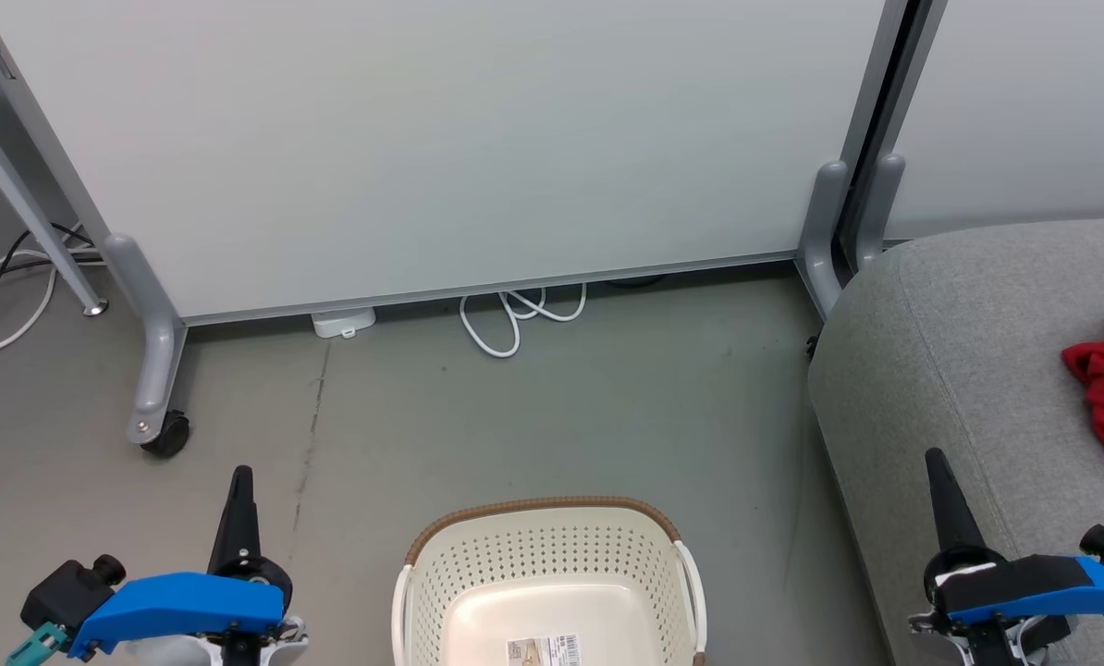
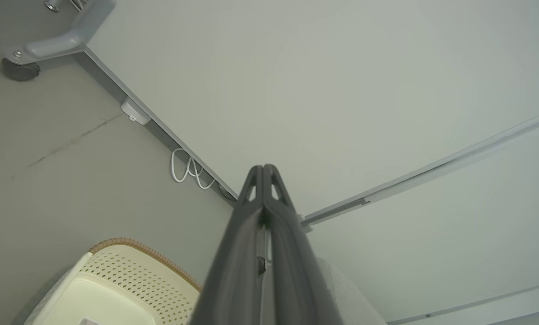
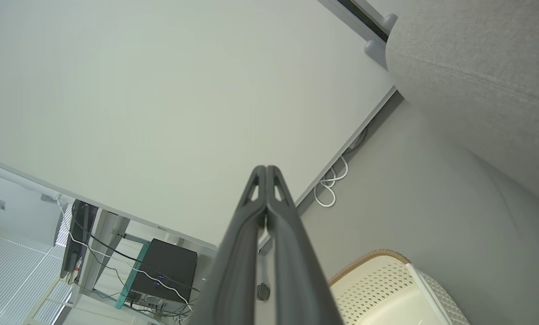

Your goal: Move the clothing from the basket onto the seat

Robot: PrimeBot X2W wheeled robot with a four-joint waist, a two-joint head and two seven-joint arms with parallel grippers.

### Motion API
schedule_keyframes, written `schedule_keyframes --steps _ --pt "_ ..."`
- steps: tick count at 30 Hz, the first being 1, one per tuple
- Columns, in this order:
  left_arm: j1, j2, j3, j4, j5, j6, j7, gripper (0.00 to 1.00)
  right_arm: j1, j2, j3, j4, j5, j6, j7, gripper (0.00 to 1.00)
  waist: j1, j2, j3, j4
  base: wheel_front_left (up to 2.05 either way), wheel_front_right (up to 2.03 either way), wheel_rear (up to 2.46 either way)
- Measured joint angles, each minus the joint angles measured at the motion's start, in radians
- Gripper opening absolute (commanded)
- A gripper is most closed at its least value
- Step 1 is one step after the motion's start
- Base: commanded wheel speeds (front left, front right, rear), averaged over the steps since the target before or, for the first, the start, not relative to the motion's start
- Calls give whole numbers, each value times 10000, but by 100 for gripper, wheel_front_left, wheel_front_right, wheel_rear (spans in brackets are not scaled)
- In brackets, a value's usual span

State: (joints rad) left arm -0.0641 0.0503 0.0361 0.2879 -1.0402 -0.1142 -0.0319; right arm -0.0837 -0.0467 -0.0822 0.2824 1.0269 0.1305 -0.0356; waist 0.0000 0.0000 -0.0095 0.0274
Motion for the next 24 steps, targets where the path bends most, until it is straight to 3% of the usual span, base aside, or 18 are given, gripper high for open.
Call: schedule_keyframes --steps 24 --pt "-164 0 316 -167 -2382 -33 612 0 -59 -4 -136 -140 2429 -2 614 0 0 0 45 -96 0 0 0"
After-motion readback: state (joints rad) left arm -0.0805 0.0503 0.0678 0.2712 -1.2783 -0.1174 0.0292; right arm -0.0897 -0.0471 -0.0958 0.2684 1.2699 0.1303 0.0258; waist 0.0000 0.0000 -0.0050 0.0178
